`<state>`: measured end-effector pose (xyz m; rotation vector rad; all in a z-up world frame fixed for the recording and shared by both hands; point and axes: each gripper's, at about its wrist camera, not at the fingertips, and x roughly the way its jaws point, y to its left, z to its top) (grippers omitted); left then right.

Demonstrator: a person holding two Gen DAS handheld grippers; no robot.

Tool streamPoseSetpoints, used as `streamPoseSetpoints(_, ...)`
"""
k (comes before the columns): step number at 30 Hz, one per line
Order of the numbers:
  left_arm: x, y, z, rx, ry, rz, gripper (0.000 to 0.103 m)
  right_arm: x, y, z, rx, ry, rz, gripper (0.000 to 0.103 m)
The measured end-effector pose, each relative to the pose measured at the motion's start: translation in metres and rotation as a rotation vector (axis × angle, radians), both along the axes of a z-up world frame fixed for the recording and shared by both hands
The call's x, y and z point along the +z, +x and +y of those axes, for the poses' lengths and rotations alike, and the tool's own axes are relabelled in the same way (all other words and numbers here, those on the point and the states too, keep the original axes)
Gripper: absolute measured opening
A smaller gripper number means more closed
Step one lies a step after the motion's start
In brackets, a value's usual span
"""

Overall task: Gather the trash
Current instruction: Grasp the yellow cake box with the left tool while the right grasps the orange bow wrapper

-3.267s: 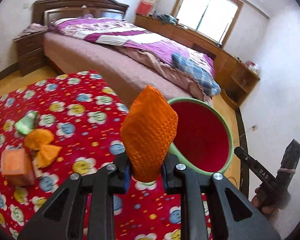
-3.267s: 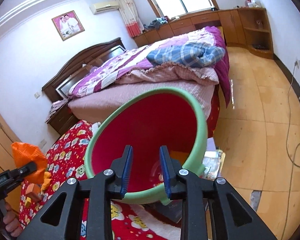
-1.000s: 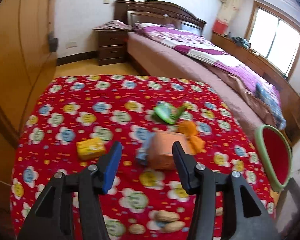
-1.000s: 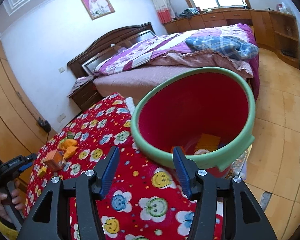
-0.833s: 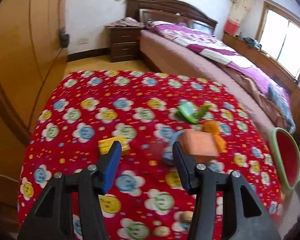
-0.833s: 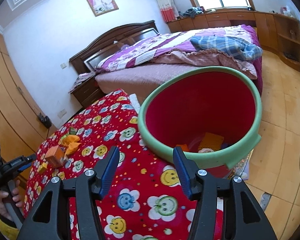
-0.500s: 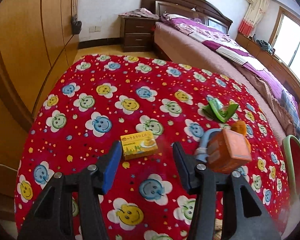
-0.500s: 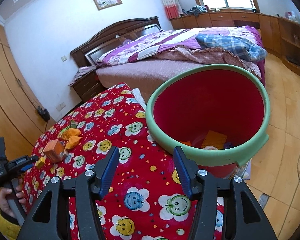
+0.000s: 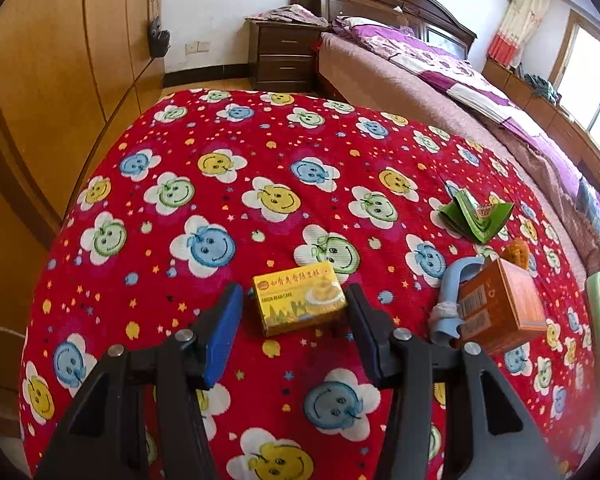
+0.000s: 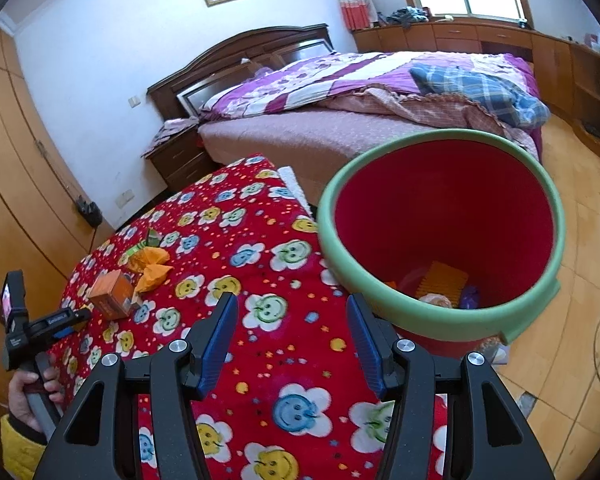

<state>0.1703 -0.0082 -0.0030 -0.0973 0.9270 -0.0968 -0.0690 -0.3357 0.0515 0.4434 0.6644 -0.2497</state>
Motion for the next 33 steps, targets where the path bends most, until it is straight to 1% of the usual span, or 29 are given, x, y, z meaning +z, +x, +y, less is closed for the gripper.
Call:
streamPoseSetpoints(2,0.000,-0.001,-0.002,-0.011,0.022,-0.012,0.046,0.002,0.007,0.005,0.021,-0.006,0.001,0.058)
streamPoseSetpoints(3,0.000,-0.001,-0.003,-0.020,0.027,-0.015,0.047,0.004,0.011,0.009,0.035,-0.012,0.000,0.058)
streamPoseSetpoints(8,0.007,0.001,-0.004,-0.049,-0.016,-0.031,0.046,0.009,0.032,0.027,0.096,-0.031,0.001,0.058)
streamPoseSetpoints(13,0.020,0.003,-0.005,-0.054,-0.001,-0.084,0.046,0.011,0.060,0.044,0.150,-0.038,0.008,0.058)
streamPoseSetpoints(16,0.022,0.005,-0.003,-0.044,-0.007,-0.100,0.047,0.010,0.081,0.055,0.192,-0.044,0.024,0.058)
streamPoseSetpoints(20,0.021,0.007,0.000,-0.032,-0.033,-0.106,0.046,0.002,0.113,0.070,0.243,-0.031,0.049,0.058)
streamPoseSetpoints(24,0.016,0.008,0.002,-0.041,-0.075,-0.109,0.046,-0.007,0.143,0.084,0.300,-0.019,0.076,0.058)
streamPoseSetpoints(28,0.014,0.009,0.002,-0.043,-0.097,-0.117,0.046,-0.018,0.171,0.100,0.345,-0.043,0.100,0.058)
streamPoseSetpoints(33,0.010,0.008,0.001,-0.062,-0.118,-0.122,0.046,-0.033,0.202,0.112,0.382,-0.047,0.135,0.058)
